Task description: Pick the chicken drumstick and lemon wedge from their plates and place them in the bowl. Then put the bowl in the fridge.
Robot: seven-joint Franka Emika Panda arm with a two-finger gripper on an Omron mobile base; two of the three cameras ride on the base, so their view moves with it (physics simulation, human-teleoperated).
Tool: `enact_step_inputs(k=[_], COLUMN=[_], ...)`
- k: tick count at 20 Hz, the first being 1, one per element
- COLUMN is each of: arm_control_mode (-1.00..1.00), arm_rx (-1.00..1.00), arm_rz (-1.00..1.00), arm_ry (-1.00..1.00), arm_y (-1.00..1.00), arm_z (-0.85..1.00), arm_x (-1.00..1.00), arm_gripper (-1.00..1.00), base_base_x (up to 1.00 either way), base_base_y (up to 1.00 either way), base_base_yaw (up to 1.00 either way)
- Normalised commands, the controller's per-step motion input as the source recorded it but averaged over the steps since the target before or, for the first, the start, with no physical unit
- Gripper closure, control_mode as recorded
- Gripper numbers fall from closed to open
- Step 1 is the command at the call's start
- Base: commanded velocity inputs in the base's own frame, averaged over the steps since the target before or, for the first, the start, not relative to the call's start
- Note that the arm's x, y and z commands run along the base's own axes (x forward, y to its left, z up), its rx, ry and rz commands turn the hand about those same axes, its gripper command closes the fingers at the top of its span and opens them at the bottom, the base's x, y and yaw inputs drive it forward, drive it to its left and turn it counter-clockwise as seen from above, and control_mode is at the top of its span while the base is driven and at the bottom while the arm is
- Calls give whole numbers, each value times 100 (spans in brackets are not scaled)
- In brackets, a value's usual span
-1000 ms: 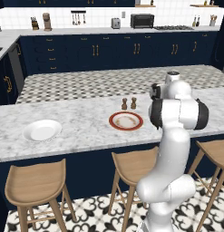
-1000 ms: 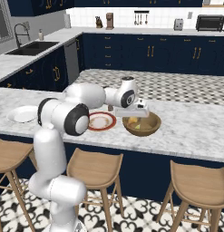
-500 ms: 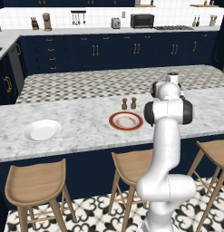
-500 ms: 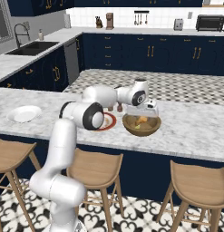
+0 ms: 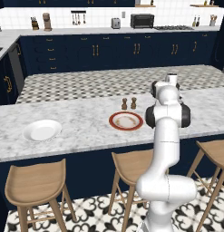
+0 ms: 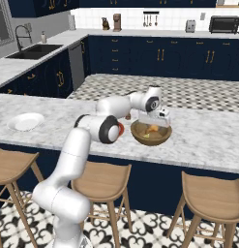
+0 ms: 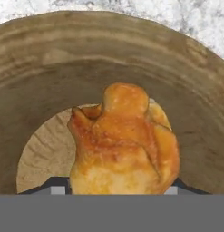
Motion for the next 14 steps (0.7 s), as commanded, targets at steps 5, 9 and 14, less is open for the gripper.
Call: enact_step_inputs(k=[5, 9, 14], arm_control_mode=[-100, -100, -100], arm_rx=[0, 0, 0], arm_rz=[-5, -1, 0], arm_ry=[0, 0, 0], arm_y=[12, 27, 18], arm_z=[-14, -37, 7], arm_x=[-25, -12, -54], arm_gripper=[-100, -100, -100], base_base_x=[0, 0, 0], base_base_y=[0, 0, 0], base_base_yaw=[0, 0, 0])
